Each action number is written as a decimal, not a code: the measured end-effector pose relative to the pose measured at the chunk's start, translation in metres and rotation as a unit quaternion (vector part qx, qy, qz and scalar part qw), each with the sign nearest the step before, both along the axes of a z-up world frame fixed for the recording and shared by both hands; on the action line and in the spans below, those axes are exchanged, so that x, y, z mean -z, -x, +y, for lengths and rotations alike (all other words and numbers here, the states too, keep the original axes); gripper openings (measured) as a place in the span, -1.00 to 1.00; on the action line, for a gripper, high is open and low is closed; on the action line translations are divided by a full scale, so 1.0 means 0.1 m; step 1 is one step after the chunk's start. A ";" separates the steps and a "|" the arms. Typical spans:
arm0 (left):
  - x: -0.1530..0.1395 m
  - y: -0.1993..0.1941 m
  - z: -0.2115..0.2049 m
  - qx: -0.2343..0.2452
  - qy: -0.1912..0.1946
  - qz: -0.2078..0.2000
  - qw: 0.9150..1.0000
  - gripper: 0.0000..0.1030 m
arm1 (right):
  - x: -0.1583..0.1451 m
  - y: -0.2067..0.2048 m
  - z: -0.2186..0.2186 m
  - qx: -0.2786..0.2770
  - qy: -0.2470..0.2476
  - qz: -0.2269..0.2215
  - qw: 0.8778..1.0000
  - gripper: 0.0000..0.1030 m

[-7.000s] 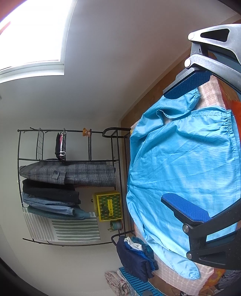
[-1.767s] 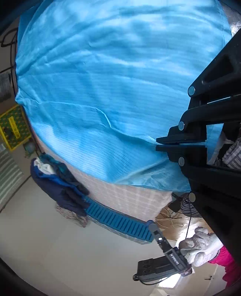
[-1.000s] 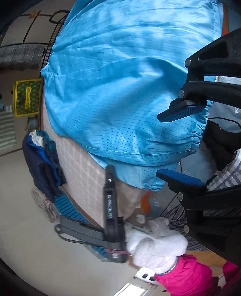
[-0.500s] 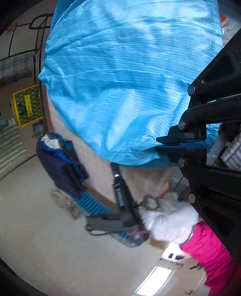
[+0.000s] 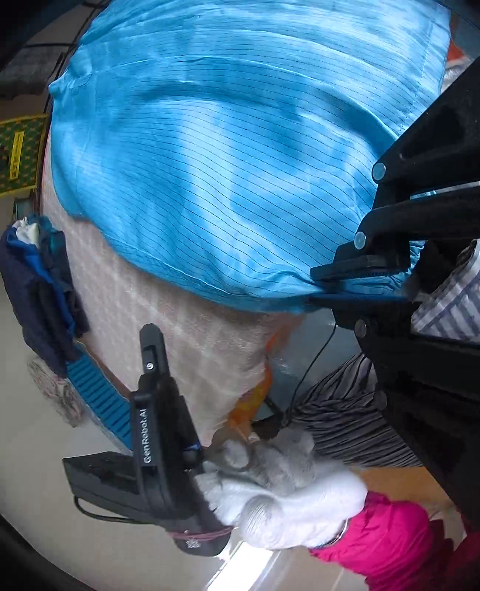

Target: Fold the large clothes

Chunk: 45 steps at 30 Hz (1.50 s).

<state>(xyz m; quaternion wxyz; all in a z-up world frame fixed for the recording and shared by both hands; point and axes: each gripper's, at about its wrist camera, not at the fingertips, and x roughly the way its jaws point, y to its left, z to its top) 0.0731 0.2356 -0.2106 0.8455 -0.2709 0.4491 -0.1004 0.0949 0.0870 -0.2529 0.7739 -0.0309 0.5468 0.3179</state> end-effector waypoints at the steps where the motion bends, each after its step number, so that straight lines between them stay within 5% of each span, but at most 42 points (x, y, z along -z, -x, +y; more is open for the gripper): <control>1: -0.02 0.06 0.01 0.000 0.005 -0.003 1.000 -0.87 | -0.07 0.01 -0.02 -0.002 -0.004 -0.006 1.000 -0.30; 4: -0.06 0.23 -0.04 0.003 0.017 -0.010 1.000 -0.29 | -0.42 -0.04 -0.17 0.001 -0.036 -0.042 0.998 -0.23; 13: -0.09 0.31 -0.35 0.028 0.008 -0.015 0.999 -0.27 | -1.16 -0.98 -0.67 0.105 -0.041 -0.129 0.985 -0.10; 14: -0.08 0.29 -0.36 0.028 0.012 -0.012 0.999 -0.27 | -1.21 -1.13 -0.69 0.111 -0.043 -0.133 0.984 0.07; 19: -0.01 0.24 -0.40 0.023 0.020 -0.007 1.000 -0.27 | -1.31 -1.85 -0.55 0.118 -0.051 -0.125 0.984 0.10; 28: 0.00 0.30 -0.36 0.003 0.021 0.000 1.000 -0.26 | -0.73 -2.87 0.66 0.035 -0.005 -0.087 0.996 0.13; 36: 0.09 0.19 -0.39 0.001 0.001 0.031 1.000 -0.27 | 0.10 -3.31 1.36 -0.021 0.136 -0.084 0.987 0.09; 39: 0.11 0.14 -0.38 -0.002 0.005 0.037 0.999 -0.27 | 0.21 -3.33 1.33 -0.034 0.161 -0.101 0.981 -0.07; 41: 0.10 0.13 -0.39 -0.001 0.002 0.037 0.999 -0.27 | 0.18 -3.35 1.24 -0.030 0.163 -0.101 0.981 -0.92; 45: 0.06 0.08 -0.45 0.006 0.000 0.032 0.999 -0.27 | -0.11 -3.40 0.81 0.001 0.086 -0.087 0.992 -1.00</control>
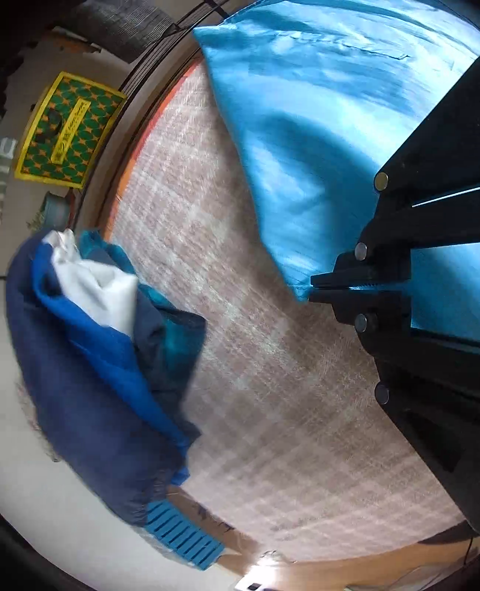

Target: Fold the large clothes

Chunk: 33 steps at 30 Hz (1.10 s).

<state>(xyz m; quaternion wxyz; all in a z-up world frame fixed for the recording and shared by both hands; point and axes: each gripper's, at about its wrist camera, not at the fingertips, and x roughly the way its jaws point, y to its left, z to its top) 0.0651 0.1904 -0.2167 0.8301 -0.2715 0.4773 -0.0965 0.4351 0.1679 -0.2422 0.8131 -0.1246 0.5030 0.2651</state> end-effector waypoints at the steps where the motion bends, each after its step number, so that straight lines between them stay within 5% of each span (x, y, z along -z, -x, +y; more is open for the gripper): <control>1: -0.02 0.00 -0.01 0.002 0.000 -0.004 1.000 -0.27 | -0.12 0.01 -0.18 0.014 -0.038 0.000 0.999 -1.00; 6: -0.13 0.01 -0.06 0.008 0.000 -0.023 1.000 -0.27 | -0.46 0.19 -1.35 0.101 -0.222 0.004 0.970 -1.00; 9: -0.15 -0.01 -0.12 0.018 -0.001 -0.031 0.999 -0.27 | -0.35 0.29 -1.88 0.155 -0.245 0.021 0.957 -1.00; 15: 0.02 -0.04 -0.22 0.032 -0.005 -0.019 0.999 -0.27 | -0.30 0.37 -1.96 0.161 -0.119 0.005 0.980 -0.86; 17: 0.09 -0.06 -0.25 0.032 -0.002 -0.012 0.999 -0.27 | -0.40 0.38 -1.78 0.140 -0.058 -0.029 0.988 -0.24; 20: 0.14 -0.04 -0.31 0.037 -0.009 -0.011 0.999 -0.27 | -0.43 0.29 -1.48 0.093 0.045 -0.093 0.990 -0.21; 23: 0.17 -0.04 -0.35 0.042 -0.014 -0.008 0.999 -0.27 | -0.44 0.22 -1.17 0.072 0.131 -0.153 0.977 -0.25; 25: 0.16 -0.03 -0.36 0.042 -0.014 -0.008 0.999 -0.27 | -0.47 0.08 -1.00 0.072 0.157 -0.183 0.968 -0.25; 26: 0.15 -0.03 -0.35 0.042 -0.013 -0.008 0.999 -0.27 | -0.49 0.00 -0.97 0.071 0.151 -0.183 0.969 -0.46; 28: 0.13 -0.02 -0.33 0.039 -0.013 -0.007 0.999 -0.27 | -0.50 -0.19 -0.85 0.076 0.100 -0.130 0.984 -0.95; 30: 0.15 -0.03 -0.28 0.033 -0.015 -0.003 0.999 -0.27 | -0.44 -0.38 -0.83 0.100 0.009 -0.046 0.994 -0.95; 33: 0.14 -0.04 -0.19 0.014 -0.009 0.002 1.000 -0.27 | -0.22 -0.54 -0.73 0.107 -0.088 0.062 0.988 -0.29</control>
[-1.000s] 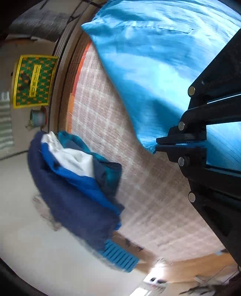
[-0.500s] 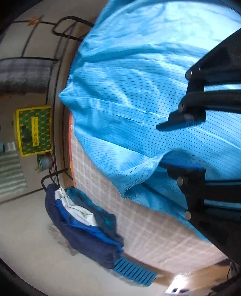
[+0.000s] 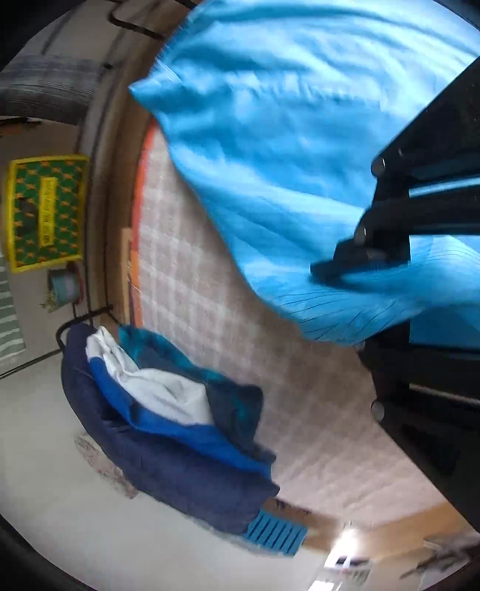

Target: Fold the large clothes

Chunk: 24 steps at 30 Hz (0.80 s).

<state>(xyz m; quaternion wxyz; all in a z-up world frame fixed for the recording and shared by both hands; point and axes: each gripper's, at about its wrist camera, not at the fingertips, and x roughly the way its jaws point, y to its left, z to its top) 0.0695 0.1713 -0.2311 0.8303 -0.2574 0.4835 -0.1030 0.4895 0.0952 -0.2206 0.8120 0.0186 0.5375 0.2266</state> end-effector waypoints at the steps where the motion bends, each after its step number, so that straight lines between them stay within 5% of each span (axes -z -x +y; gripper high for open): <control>1: -0.01 0.03 0.03 -0.004 0.002 -0.001 1.000 -0.27 | 0.03 0.02 0.05 -0.002 -0.004 0.003 1.000 -0.26; 4: -0.06 0.05 0.11 -0.008 0.004 -0.007 1.000 -0.27 | -0.04 0.18 0.14 -0.039 0.002 -0.007 0.999 -0.25; 7: -0.08 0.05 0.17 -0.008 0.005 -0.014 1.000 -0.27 | -0.30 0.44 -0.01 -0.066 -0.044 -0.016 0.997 -0.12; 11: -0.05 0.11 0.15 0.004 0.005 -0.012 1.000 -0.27 | -0.56 0.96 -0.45 -0.036 -0.034 -0.052 0.997 0.09; 19: 0.03 0.16 0.04 0.037 0.012 -0.012 0.999 -0.58 | -0.08 1.77 -1.44 0.074 -0.013 0.008 0.997 0.08; 21: 0.01 0.19 -0.03 0.047 0.004 -0.012 0.999 -0.82 | 0.11 1.83 -1.53 0.088 -0.022 0.028 0.995 0.06; 24: 0.00 0.19 -0.08 0.052 -0.008 -0.014 0.998 -0.88 | 0.30 1.82 -1.56 0.102 -0.056 0.035 0.993 -0.24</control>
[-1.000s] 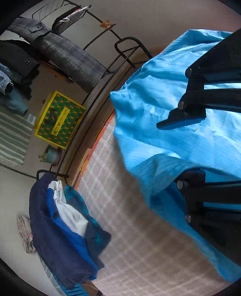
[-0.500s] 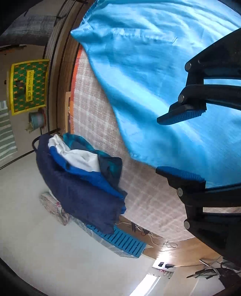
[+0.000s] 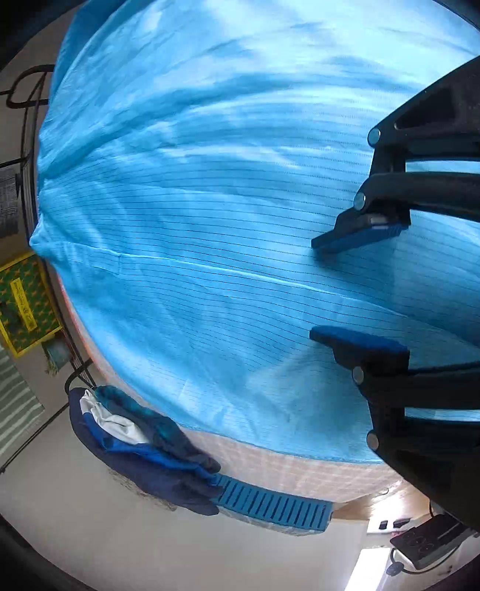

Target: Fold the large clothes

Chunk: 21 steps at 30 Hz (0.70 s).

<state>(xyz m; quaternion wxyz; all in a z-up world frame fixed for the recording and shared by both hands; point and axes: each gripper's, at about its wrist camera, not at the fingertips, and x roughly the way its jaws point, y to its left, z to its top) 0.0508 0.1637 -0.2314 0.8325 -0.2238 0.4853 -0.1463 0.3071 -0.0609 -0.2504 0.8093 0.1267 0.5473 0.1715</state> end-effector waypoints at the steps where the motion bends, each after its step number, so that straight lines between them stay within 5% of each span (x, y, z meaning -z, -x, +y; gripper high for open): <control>1: -0.01 0.00 -0.01 0.002 -0.005 -0.002 1.000 -0.90 | -0.01 -0.01 0.00 0.002 -0.016 -0.014 1.000 -0.54; 2: -0.03 0.00 -0.04 0.001 -0.013 -0.005 1.000 -0.93 | 0.02 -0.03 -0.01 -0.005 -0.046 -0.010 0.999 -1.00; 12: -0.05 0.09 -0.18 0.008 -0.036 -0.019 0.999 -0.98 | -0.17 0.40 -0.34 0.019 -0.064 -0.052 0.996 -1.00; 14: -0.02 0.09 -0.19 0.009 -0.036 -0.015 0.999 -0.98 | -0.17 0.42 -0.39 0.020 -0.076 -0.053 0.996 -0.88; 16: 0.00 0.09 -0.17 0.008 -0.032 -0.009 0.999 -0.98 | -0.13 0.34 -0.40 0.031 -0.082 -0.035 0.996 -0.06; 21: -0.02 0.11 -0.16 0.009 -0.038 -0.010 0.999 -0.98 | 0.01 0.16 -0.25 0.030 -0.075 -0.020 0.997 -0.22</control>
